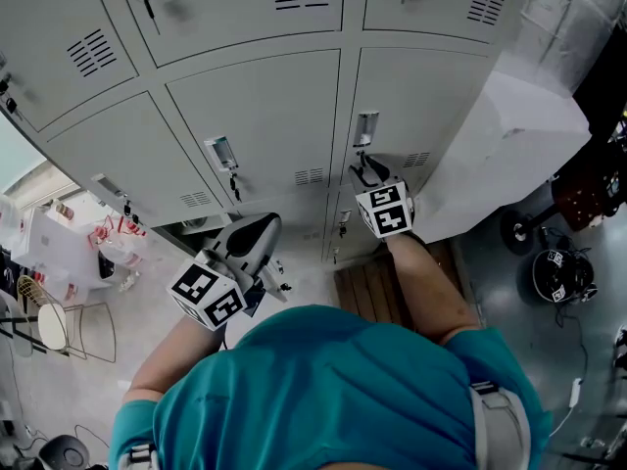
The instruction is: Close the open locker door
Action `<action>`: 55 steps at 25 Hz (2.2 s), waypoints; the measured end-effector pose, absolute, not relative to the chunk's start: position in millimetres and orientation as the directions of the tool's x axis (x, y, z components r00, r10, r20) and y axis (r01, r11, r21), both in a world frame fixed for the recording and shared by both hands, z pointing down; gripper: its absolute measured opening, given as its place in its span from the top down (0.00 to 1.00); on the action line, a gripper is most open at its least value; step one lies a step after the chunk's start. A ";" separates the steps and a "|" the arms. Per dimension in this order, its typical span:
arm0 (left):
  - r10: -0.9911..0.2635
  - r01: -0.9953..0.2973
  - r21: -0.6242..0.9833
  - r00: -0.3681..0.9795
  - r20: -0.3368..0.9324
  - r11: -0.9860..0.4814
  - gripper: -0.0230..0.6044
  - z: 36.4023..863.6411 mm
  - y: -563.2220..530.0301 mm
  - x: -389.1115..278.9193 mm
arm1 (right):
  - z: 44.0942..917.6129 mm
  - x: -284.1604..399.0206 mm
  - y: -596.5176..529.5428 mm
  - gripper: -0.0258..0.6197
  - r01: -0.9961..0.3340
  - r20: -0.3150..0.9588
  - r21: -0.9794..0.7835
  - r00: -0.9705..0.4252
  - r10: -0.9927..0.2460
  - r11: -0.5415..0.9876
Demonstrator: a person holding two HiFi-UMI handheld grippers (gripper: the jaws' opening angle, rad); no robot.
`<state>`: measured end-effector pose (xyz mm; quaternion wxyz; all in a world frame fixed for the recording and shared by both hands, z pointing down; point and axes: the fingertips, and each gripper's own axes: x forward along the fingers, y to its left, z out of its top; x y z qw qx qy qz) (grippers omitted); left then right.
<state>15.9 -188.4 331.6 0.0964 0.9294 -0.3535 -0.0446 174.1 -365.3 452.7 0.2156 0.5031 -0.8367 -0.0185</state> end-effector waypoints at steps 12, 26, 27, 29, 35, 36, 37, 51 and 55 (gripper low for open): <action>-0.722 -0.695 0.228 0.689 -0.060 -0.682 0.96 327.6 -203.5 -4.6 | 364.2 199.6 -290.2 0.96 -0.645 -0.037 -0.262 -0.737 -0.675 0.718; -0.743 -0.704 0.253 0.660 -0.114 -0.664 0.96 320.4 -203.2 -10.8 | 350.4 199.1 -237.0 0.96 -0.512 -0.066 -0.226 -0.840 -0.538 0.828; -0.743 -0.706 0.248 0.660 -0.110 -0.664 0.96 320.7 -203.0 -10.1 | 350.1 198.4 -235.8 0.96 -0.510 -0.061 -0.215 -0.844 -0.533 0.833; -0.749 -0.714 0.243 0.654 -0.102 -0.656 0.96 320.6 -203.3 -9.5 | 349.5 196.9 -234.4 0.96 -0.504 -0.057 -0.204 -0.850 -0.524 0.839; -0.752 -0.718 0.231 0.648 -0.124 -0.657 0.96 313.8 -201.8 -8.6 | 349.8 193.9 -234.2 0.96 -0.487 -0.050 -0.194 -0.862 -0.504 0.852; -0.752 -0.720 0.225 0.648 -0.123 -0.657 0.96 313.4 -201.4 -8.4 | 350.3 193.9 -234.2 0.96 -0.484 -0.049 -0.194 -0.864 -0.501 0.853; -0.753 -0.722 0.222 0.646 -0.121 -0.655 0.96 313.2 -200.9 -8.3 | 350.9 193.8 -234.2 0.96 -0.481 -0.047 -0.194 -0.866 -0.498 0.855; -0.907 -0.873 0.250 0.417 -0.059 -0.418 0.96 339.2 -151.4 -39.6 | 426.7 121.7 -207.6 0.96 -0.127 0.088 -0.208 -0.990 -0.111 0.970; -0.964 -0.930 0.264 0.266 0.007 -0.255 0.96 364.1 -110.9 -65.0 | 484.8 77.9 -183.9 0.84 0.035 0.201 -0.173 -0.977 0.070 0.984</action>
